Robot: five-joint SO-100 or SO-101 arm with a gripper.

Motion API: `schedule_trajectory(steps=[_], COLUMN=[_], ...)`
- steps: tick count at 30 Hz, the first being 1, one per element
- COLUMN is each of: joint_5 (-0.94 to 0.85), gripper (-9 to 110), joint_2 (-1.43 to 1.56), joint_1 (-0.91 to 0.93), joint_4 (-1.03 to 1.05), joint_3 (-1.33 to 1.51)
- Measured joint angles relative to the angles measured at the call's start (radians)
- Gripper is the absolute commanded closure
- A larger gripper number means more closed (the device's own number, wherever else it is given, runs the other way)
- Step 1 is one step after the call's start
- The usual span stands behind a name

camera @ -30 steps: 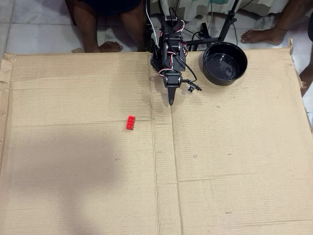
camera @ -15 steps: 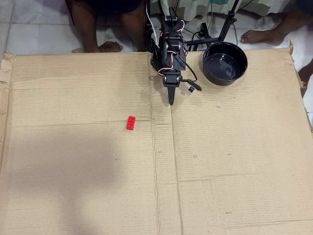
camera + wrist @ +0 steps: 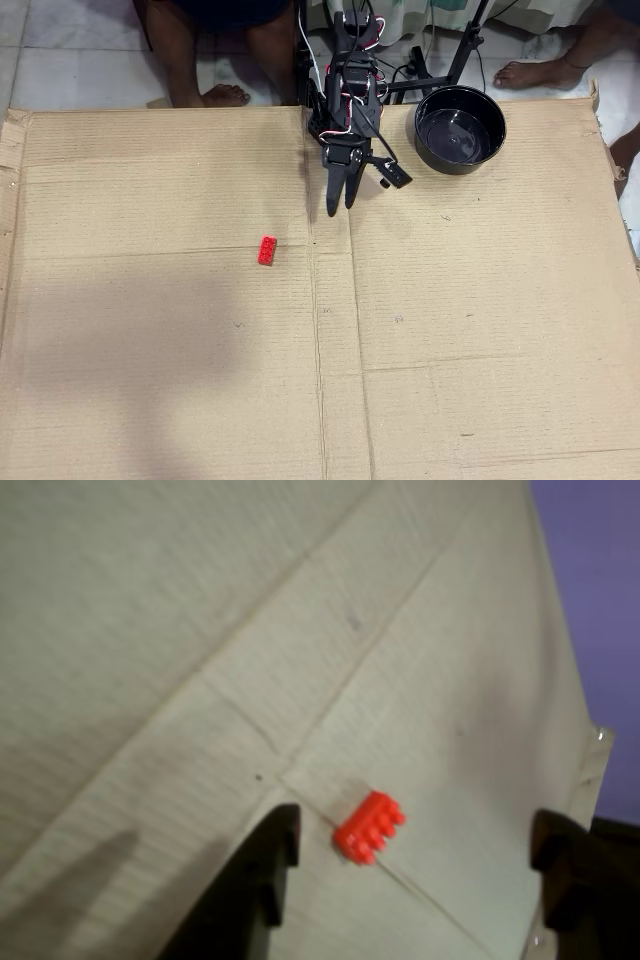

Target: Grasp a lego block and put it in the bin.

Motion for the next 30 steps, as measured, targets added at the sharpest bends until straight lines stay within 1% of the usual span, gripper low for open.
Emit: schedule_trajectory(steps=[7,9,13,21,25,30], joint_5=[0.018,0.049,0.216,0.658,0.767,0.807], gripper=[74,74,74,74,74,74], joint_2=[-0.356,-0.436,-0.581,-0.839,-0.959,-1.049], joint_1=[0.124,0.144,0.179,0.192,0.239,0.314], joint_4=[0.002,0.0,0.0,0.0,0.0,0.0], joint_3=[-0.23,-0.291,-0.407,-0.603,-0.689,-0.736])
